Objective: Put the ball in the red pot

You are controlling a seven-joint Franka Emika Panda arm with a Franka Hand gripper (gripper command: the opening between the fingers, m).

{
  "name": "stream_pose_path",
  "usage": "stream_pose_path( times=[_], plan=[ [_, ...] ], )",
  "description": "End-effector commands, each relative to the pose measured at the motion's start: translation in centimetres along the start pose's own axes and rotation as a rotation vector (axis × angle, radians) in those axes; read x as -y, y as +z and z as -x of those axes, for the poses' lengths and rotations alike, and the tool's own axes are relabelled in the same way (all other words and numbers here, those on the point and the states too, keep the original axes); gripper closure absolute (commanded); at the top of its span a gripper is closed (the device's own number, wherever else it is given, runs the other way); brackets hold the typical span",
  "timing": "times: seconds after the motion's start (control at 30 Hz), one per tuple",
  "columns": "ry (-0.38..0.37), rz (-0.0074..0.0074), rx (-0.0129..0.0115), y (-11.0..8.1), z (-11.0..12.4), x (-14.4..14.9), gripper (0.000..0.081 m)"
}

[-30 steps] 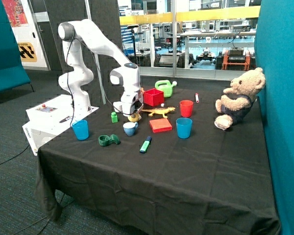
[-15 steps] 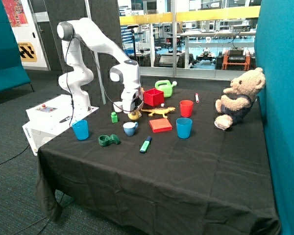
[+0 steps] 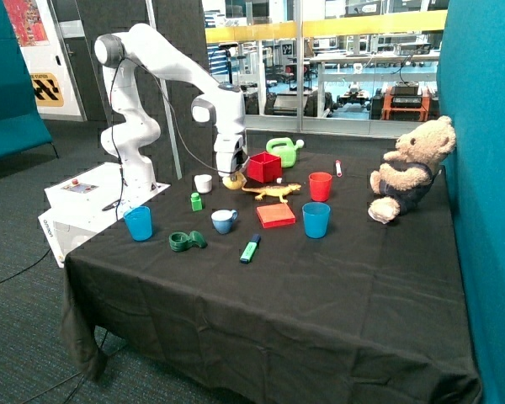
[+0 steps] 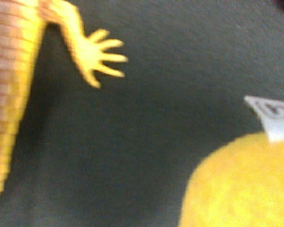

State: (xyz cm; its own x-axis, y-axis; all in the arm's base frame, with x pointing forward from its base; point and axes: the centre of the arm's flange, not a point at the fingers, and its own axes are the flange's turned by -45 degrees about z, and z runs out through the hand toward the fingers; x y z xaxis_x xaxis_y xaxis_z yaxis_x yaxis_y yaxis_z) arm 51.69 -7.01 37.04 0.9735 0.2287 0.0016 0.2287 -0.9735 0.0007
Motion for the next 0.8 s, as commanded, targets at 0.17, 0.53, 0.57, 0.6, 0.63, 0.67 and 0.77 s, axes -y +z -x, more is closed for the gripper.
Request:
stream_pose_path(
  times=[0.17,0.53,0.57,0.6,0.63,0.67,0.77],
  plan=[
    [-0.114,-0.0008,0.0016,-4.0,-1.7,5.4,0.0808],
    [-0.215,-0.0008,0.0016,-4.5,-2.7,11.3,0.0808],
    [-0.220,-0.0008,0.0016,-4.5,-2.8,11.6,0.0808],
    [-0.230,-0.0008,0.0016,-4.5,-2.8,12.1,0.0808],
    [-0.235,-0.0008,0.0015,-4.6,-2.8,12.5,0.0808],
    [-0.245,-0.0009,0.0015,-4.6,-2.9,12.9,0.0808],
    [-0.261,-0.0009,0.0015,-4.5,-2.9,13.9,0.0808]
  ],
)
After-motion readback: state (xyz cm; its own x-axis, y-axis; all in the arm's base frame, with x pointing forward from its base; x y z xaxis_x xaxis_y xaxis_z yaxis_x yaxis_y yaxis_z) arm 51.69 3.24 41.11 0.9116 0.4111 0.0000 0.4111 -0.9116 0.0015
